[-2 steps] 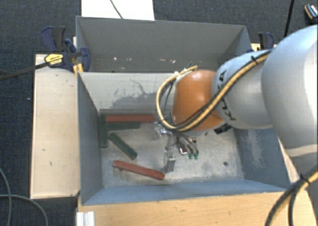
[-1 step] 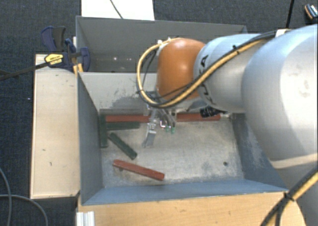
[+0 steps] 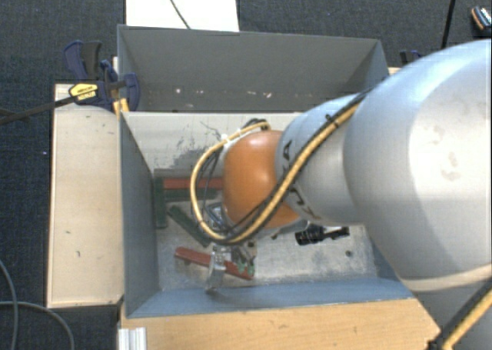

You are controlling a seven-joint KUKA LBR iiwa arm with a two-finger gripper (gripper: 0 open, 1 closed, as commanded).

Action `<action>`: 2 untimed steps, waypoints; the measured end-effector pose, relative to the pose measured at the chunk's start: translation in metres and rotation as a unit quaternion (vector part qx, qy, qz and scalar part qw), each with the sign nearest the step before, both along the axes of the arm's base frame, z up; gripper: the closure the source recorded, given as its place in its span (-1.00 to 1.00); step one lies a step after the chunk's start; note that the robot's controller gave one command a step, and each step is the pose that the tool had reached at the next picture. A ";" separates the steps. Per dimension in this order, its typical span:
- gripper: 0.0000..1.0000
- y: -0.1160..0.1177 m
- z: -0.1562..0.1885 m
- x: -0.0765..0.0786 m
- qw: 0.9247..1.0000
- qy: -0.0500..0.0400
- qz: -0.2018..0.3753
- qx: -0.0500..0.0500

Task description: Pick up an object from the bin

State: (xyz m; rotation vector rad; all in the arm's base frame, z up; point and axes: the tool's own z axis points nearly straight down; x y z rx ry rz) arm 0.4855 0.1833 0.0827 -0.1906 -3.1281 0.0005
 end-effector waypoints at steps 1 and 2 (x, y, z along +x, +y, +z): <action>-1.00 -0.018 -0.013 0.007 0.995 -0.002 -0.103 -0.001; 1.00 -0.018 -0.013 0.007 0.995 -0.003 -0.104 0.000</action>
Offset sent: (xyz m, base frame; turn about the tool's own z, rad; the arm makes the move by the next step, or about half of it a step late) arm 0.0070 -0.0180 -0.0127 0.2081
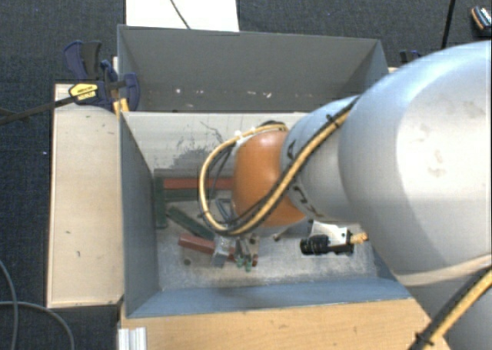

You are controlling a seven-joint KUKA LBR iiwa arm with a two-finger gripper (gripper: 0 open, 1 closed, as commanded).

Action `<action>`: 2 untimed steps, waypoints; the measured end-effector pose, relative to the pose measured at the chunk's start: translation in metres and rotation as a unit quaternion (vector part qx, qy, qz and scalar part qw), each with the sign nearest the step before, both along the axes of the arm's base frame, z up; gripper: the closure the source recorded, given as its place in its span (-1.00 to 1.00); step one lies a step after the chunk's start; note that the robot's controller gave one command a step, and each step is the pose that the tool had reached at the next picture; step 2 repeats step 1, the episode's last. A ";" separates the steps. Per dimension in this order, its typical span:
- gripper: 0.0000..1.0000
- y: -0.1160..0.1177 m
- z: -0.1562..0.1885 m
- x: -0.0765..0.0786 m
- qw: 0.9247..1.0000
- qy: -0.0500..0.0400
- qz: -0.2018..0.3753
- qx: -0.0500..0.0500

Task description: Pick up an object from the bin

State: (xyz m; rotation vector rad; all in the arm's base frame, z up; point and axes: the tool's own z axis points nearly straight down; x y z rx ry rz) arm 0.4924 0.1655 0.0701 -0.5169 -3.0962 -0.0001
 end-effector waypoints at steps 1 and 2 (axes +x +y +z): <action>1.00 0.011 0.148 0.011 1.000 -0.006 0.005 0.002; 1.00 0.011 0.148 0.011 1.000 -0.006 0.005 0.002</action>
Offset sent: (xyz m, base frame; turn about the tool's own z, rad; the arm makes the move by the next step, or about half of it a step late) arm 0.0090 0.0098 0.1433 -0.0054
